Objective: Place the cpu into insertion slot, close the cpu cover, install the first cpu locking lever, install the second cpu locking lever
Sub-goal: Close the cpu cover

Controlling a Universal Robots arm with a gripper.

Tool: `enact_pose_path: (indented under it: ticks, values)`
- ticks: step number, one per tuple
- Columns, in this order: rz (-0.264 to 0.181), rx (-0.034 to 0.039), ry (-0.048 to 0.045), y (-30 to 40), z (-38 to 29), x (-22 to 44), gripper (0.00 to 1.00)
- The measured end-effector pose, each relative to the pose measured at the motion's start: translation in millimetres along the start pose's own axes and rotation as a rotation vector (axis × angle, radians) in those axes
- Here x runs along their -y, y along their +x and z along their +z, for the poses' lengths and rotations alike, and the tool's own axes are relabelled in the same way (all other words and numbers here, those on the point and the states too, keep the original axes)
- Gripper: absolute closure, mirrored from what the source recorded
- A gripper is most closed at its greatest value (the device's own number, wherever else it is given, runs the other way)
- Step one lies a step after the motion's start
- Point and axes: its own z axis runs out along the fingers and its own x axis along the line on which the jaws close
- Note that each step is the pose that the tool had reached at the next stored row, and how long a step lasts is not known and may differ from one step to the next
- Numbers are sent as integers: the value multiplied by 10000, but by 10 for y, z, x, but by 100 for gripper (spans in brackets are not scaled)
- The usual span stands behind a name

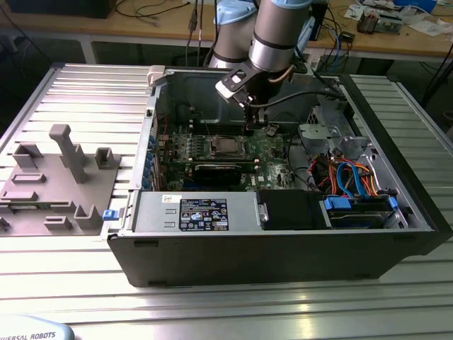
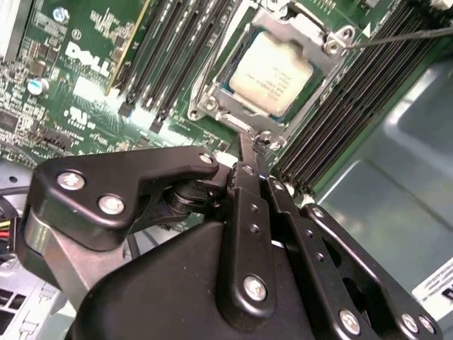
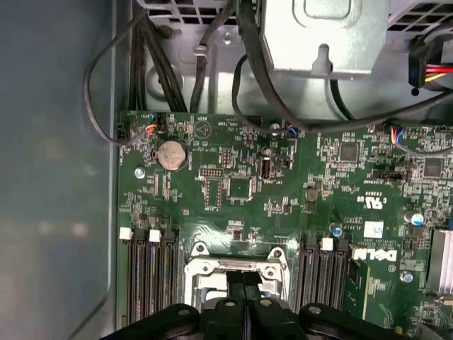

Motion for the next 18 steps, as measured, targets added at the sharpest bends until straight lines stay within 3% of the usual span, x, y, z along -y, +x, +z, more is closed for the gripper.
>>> enact_pose_path:
  ticks: [11,14,15,18]
  values:
    - [-18,1,0,6,132,178,89]
    - [-18,1,-11,15,178,288,89]
    - [-20,2,-21,23,211,360,89]
    - [-21,2,-25,33,275,431,89]
